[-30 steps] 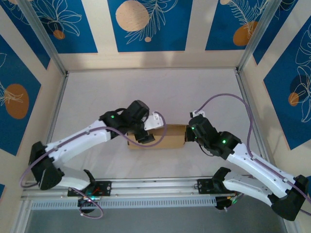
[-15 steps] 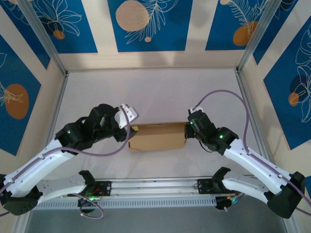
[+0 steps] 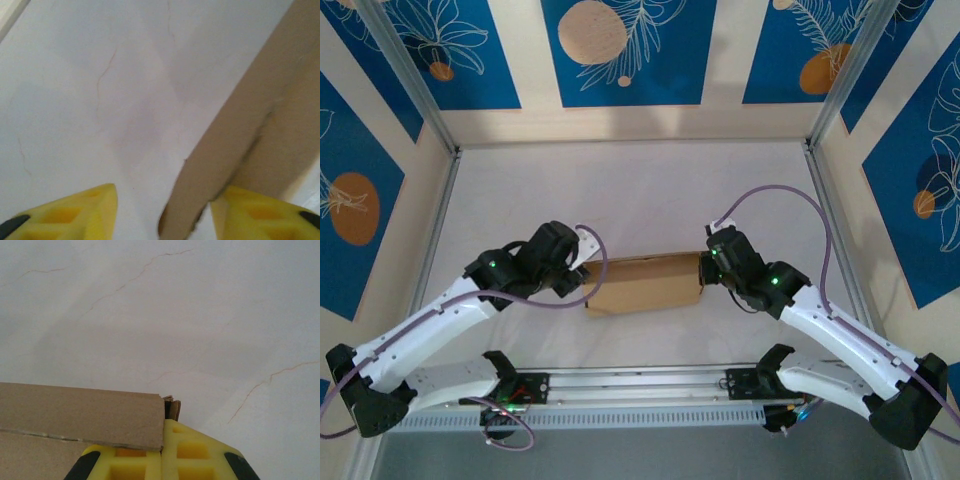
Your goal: Fold the paper box
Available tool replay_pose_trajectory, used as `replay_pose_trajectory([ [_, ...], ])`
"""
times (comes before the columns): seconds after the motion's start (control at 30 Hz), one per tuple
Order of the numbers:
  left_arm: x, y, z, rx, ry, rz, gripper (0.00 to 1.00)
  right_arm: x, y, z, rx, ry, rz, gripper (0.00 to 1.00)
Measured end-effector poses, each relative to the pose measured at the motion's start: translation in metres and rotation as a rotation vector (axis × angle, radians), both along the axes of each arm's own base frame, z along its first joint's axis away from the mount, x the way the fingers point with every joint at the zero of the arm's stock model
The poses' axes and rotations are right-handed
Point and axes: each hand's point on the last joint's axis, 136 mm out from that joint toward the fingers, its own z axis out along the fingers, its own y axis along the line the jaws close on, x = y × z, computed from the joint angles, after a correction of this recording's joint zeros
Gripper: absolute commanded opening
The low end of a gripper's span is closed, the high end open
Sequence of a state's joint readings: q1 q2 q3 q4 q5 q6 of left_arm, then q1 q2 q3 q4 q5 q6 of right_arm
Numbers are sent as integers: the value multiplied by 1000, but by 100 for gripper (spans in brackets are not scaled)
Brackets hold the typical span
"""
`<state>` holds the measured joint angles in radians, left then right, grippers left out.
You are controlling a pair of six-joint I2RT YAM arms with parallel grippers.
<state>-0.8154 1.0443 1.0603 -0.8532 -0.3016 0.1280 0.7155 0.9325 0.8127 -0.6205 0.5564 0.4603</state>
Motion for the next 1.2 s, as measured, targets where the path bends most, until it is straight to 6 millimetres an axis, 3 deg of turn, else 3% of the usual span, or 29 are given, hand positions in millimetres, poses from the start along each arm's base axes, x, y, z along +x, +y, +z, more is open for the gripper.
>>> replay_pose_trajectory([
  [0.23,9,12,-3,-41,32,75,16,0,1,0,4,2,4,0],
  [0.6,-7,-14,-7,-169,147,1,14,-2,4,0,3,3,17,0],
  [1.2,-4,-16,-8,-259,201,109,0,-7,3,4,-39,25,24,0],
])
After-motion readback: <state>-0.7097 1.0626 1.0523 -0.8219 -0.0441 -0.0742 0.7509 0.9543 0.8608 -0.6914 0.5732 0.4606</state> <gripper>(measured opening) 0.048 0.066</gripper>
